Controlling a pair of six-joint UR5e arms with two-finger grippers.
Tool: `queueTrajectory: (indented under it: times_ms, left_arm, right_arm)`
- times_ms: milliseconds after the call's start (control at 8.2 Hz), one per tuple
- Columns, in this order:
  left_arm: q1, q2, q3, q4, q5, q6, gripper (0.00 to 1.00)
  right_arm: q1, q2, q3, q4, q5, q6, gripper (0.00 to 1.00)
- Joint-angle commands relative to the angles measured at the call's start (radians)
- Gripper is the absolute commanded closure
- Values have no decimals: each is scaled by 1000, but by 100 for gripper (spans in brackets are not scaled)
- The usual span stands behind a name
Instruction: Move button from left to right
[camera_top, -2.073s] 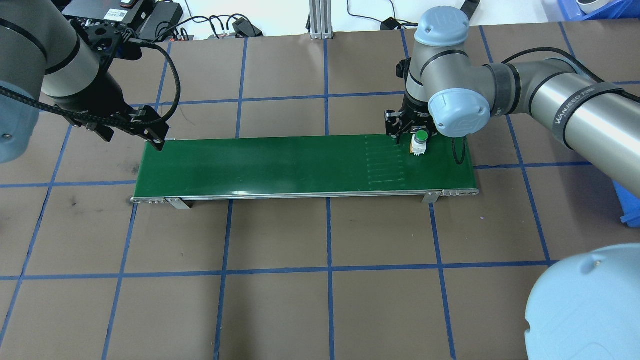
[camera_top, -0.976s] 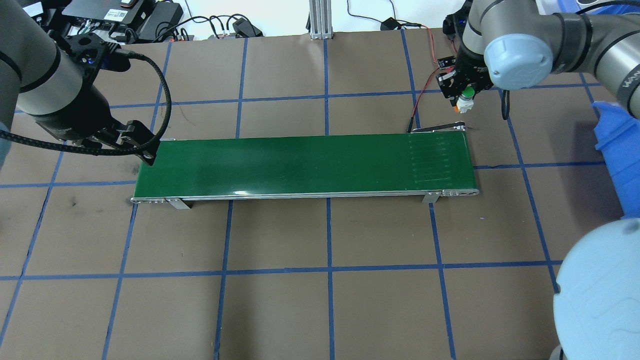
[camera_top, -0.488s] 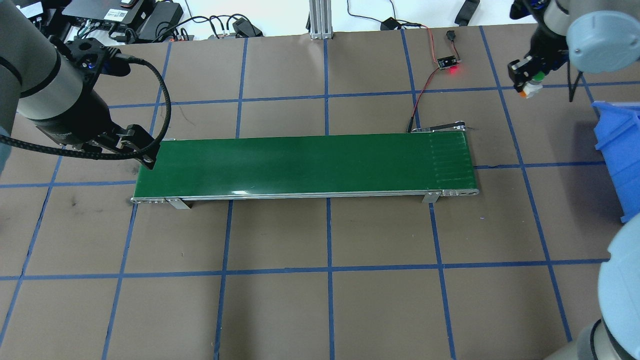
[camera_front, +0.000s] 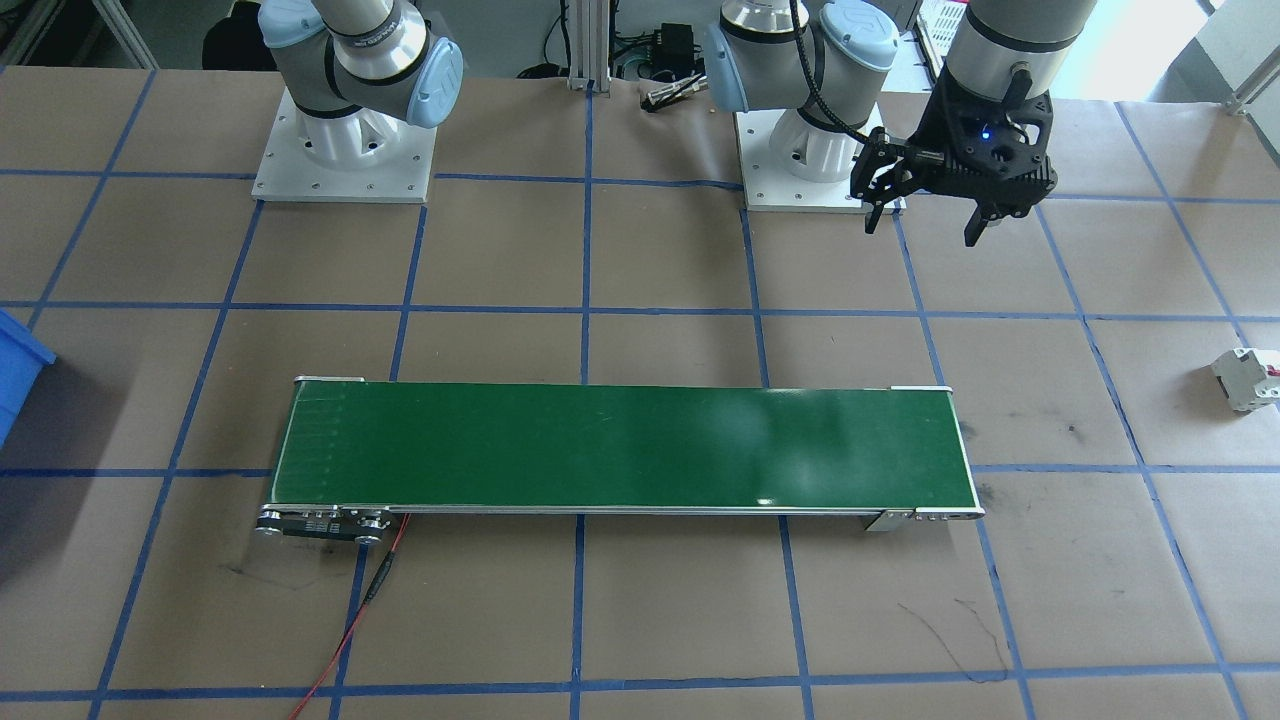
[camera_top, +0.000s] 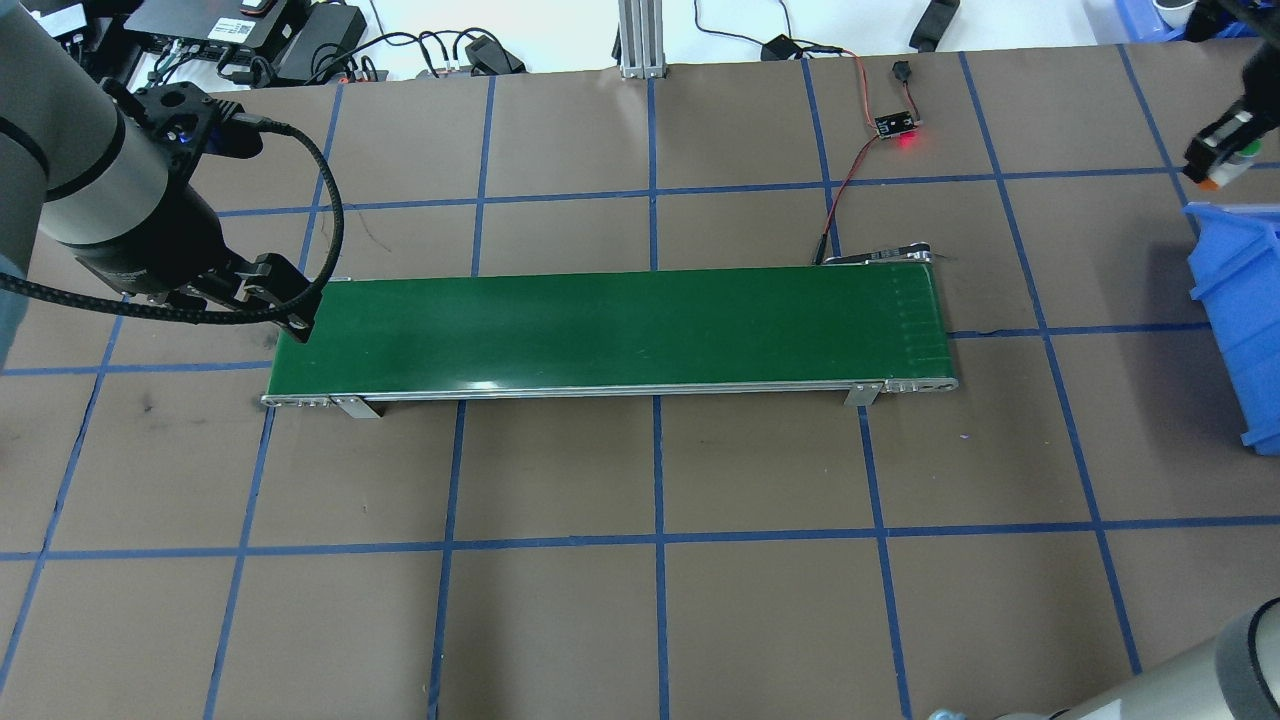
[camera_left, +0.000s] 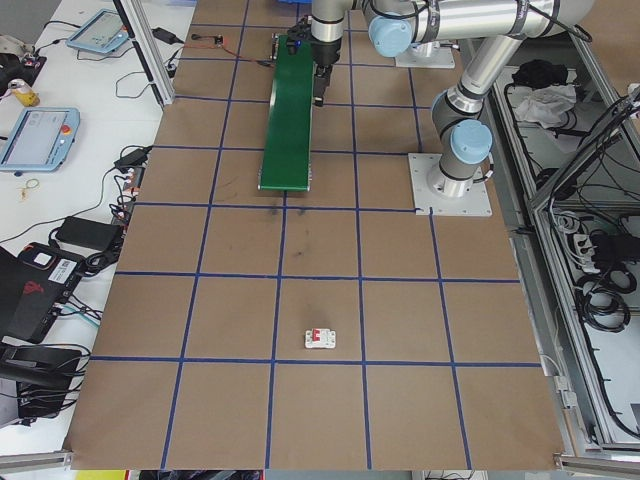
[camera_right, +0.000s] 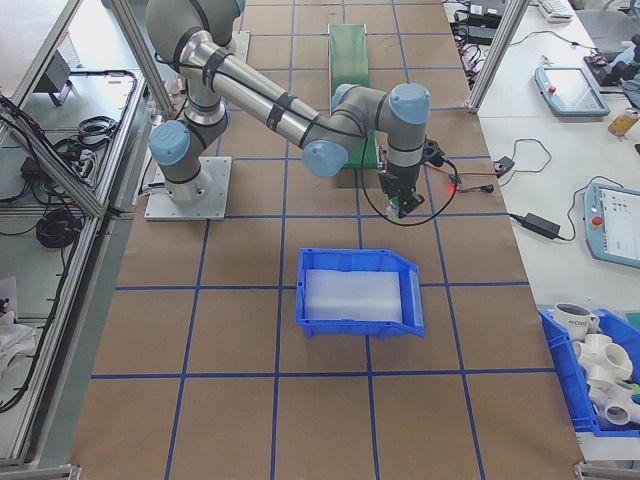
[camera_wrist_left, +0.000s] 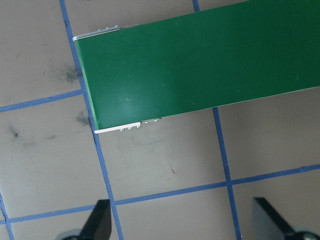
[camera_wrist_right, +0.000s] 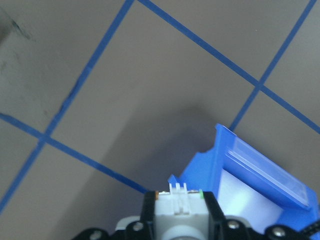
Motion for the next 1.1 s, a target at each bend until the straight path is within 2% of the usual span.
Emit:
queueTrajectory:
  times_ms: [0, 122, 244, 366, 488, 610, 854, 976]
  left_arm:
    - [-2, 1, -3, 5, -3, -2, 0]
    - [-2, 1, -3, 5, -3, -2, 0]
    - [-2, 1, -3, 5, -1, -2, 0]
    - [-2, 4, -2, 5, -3, 0, 0]
    - [-2, 11, -3, 5, -6, -2, 0]
    - [-2, 11, -3, 3, -9, -2, 0]
    - [-2, 11, -5, 3, -10, -2, 0]
    - [-2, 10, -6, 1, -10, -2, 0]
  right_arm:
    - [-146, 24, 18, -76, 32, -471, 98]
    - [-192, 42, 35, -119, 38, -578, 97]
    - [-221, 71, 62, -153, 85, -653, 96]
    - [-256, 109, 102, -241, 123, -830, 95]
    - [-269, 119, 147, -328, 150, -888, 92]
    - [-272, 130, 165, -334, 147, -1012, 87]
    - [-295, 169, 165, -329, 138, -1026, 77]
    - [-295, 174, 167, -331, 127, -1048, 75]
